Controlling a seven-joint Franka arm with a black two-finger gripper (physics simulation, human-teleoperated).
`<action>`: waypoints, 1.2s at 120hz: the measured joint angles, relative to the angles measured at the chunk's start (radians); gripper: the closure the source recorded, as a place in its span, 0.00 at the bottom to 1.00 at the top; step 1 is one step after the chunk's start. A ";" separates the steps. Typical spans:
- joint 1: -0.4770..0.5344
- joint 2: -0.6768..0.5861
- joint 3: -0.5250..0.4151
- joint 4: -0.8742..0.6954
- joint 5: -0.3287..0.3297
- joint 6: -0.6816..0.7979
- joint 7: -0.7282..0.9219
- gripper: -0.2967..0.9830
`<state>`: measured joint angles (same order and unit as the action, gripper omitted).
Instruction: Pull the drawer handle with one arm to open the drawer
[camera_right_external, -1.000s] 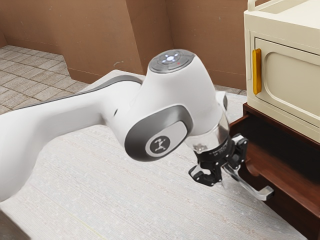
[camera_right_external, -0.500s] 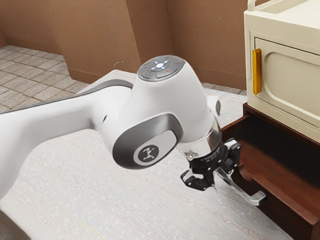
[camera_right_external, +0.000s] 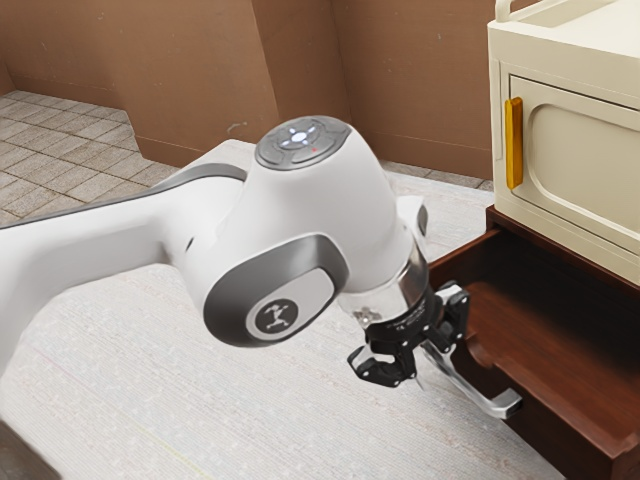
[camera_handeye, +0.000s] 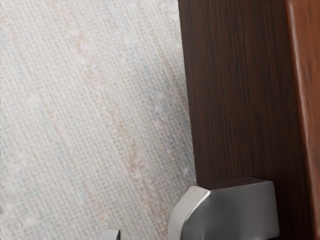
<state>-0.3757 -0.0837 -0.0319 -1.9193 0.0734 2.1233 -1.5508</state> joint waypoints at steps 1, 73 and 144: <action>0.000 0.000 0.000 0.000 0.000 0.000 0.000 0.66; -0.010 -0.078 0.001 -0.085 0.027 0.011 -0.002 0.66; -0.019 -0.100 0.003 -0.096 0.053 0.021 -0.003 0.62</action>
<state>-0.3946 -0.1834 -0.0287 -2.0157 0.1263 2.1445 -1.5537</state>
